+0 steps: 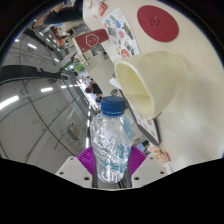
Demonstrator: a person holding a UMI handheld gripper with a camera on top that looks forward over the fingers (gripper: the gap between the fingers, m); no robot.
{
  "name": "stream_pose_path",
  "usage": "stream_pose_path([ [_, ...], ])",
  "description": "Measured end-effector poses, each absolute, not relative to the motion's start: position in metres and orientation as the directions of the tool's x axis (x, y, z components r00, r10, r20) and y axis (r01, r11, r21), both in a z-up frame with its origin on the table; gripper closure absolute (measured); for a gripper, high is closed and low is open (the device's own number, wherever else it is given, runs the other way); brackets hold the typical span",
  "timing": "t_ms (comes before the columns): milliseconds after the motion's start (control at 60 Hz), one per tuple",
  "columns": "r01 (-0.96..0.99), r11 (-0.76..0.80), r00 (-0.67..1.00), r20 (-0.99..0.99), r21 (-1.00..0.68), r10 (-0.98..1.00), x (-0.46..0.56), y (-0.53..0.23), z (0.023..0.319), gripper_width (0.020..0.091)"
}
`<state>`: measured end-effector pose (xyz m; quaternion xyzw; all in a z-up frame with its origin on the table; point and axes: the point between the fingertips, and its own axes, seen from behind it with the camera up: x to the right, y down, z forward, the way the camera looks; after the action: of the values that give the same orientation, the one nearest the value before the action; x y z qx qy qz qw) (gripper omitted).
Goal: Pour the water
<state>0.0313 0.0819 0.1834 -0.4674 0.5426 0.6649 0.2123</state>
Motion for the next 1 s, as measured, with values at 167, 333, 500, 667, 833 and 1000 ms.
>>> stream_pose_path([
  [167,-0.777,-0.351,-0.454,-0.852,0.522,-0.262,0.026,0.071,0.184,0.0727],
  [333,-0.87,-0.467,-0.09,-0.981,0.16,-0.169,0.035,0.071,0.208,0.0726],
  [500,-0.776,-0.435,0.476,-0.877,-0.456,0.072,0.085,0.074,0.269,0.0725],
  [667,-0.485,-0.254,0.84,-0.527,-0.837,0.129,0.163,0.077,0.316,0.0724],
  [833,-0.122,-0.217,0.99,-0.133,-0.968,0.037,0.235,0.078,0.278,0.0723],
  [1000,0.006,-0.309,1.0,0.002,-0.951,0.014,0.262,0.072,0.191,0.0724],
])
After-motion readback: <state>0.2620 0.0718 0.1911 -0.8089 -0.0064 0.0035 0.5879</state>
